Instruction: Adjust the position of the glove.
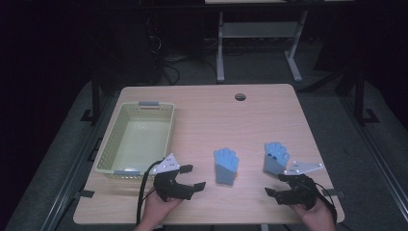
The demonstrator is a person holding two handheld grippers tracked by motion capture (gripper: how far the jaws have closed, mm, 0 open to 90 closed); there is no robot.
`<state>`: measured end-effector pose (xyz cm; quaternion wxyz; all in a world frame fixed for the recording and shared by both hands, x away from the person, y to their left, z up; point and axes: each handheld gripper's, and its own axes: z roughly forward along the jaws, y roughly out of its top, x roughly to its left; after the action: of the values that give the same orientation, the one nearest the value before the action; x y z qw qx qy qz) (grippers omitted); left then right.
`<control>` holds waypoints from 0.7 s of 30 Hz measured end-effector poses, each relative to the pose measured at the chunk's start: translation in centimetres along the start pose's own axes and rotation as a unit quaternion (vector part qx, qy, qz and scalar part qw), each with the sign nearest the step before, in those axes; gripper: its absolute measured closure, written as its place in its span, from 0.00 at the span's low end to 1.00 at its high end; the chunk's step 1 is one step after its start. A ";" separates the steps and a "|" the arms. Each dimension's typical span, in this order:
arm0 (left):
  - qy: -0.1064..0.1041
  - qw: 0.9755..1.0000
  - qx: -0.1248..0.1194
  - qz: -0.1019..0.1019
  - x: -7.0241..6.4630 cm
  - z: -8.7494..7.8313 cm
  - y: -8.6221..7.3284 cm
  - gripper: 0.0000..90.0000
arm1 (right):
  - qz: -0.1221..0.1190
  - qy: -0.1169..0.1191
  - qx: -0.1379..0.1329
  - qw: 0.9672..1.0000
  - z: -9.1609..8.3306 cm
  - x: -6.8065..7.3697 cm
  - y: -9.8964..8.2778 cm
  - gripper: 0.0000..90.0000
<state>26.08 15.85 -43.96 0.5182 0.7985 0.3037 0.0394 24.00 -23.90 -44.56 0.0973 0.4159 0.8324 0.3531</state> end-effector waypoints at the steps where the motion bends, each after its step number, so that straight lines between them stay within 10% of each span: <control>1: 0.000 1.000 -0.002 -0.002 -0.1 -0.1 0.0 0.18 | 0.001 0.001 -0.001 1.000 0.0 0.0 0.2 0.29; 21: 0.003 1.000 -0.001 -0.004 0.1 -0.1 -0.2 0.18 | -0.005 -0.006 0.015 1.000 0.8 -0.2 2.5 0.26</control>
<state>25.97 16.05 -44.12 0.5183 0.7967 0.3082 0.0404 26.04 -22.66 -43.54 0.0977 0.4152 0.8391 0.3376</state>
